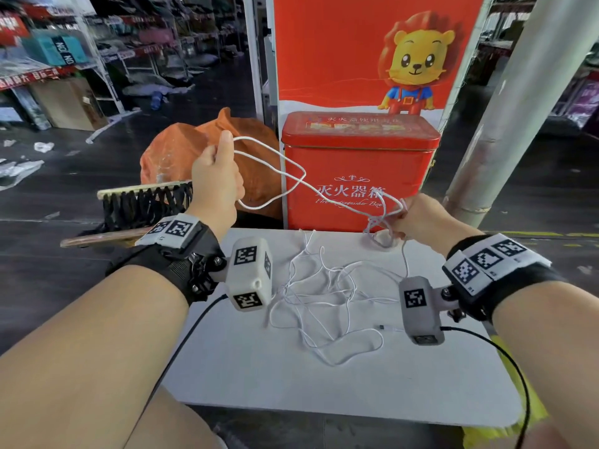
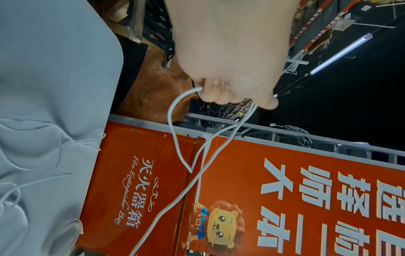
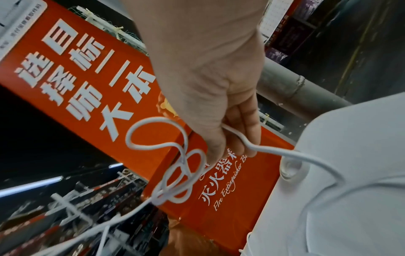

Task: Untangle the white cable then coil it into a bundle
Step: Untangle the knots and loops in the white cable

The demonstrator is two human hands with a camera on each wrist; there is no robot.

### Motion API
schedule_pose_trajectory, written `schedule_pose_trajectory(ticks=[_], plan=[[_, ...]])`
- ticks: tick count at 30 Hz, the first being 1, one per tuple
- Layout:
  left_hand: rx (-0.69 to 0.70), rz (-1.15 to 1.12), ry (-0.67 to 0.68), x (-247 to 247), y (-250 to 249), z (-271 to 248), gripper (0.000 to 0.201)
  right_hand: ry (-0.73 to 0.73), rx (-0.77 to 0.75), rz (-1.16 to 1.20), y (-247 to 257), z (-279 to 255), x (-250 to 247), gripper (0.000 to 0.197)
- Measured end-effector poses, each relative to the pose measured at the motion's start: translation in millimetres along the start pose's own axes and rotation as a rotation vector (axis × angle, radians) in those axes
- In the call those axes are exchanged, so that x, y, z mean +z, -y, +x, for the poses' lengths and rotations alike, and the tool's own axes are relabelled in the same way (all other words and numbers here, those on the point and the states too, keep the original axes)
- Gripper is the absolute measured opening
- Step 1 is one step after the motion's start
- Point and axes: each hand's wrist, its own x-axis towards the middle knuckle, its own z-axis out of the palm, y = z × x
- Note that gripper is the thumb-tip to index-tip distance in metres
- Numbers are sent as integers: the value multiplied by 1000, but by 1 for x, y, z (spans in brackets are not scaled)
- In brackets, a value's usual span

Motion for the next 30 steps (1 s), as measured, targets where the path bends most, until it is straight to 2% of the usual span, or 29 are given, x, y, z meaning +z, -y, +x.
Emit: schedule_pose_trajectory(ticks=[2,5,7,9,11,12,14,15,17,19,21,22,23,25,26,27,28,30], plan=[[-14,16,-13,-1,2,0,38,10,36,-50,-5,3,0,25],[-41,78,-33,-3,10,-2,37,27,122,-166,-11,3,0,17],[-47,91,-65,-3,13,-3,37,38,128,-235,-18,1,0,17],[-49,36,-140,-4,14,-2,35,13,123,-382,-29,-4,-2,14],[-73,-60,-184,-9,12,2,34,18,187,-488,-40,-8,-6,15],[-88,-107,-155,-11,11,3,34,53,216,-505,-43,-8,-7,16],[-131,-177,-13,-11,12,3,35,181,221,-497,-44,-5,-7,25],[-160,-183,67,-8,12,2,36,250,208,-475,-40,-5,-5,35],[-211,-139,196,3,13,-3,40,288,201,-338,-27,-9,2,54],[-252,-94,288,14,15,-9,43,175,144,-251,-10,-10,8,60],[-284,-60,356,23,15,-16,44,-39,3,-262,8,-12,11,57],[-296,-43,386,28,16,-19,45,-110,-78,-168,19,-14,13,54],[-307,-27,415,32,15,-22,45,-102,-120,24,31,-18,15,50],[-318,-3,458,39,14,-28,46,150,-119,530,52,-29,19,53],[-317,4,467,42,14,-29,46,294,-124,691,58,-33,20,56],[-315,7,466,43,13,-30,46,398,-156,757,62,-35,21,57],[-313,8,461,44,13,-31,46,434,-200,739,64,-36,22,58],[-316,17,449,42,11,-31,46,328,-308,490,66,-33,23,49]])
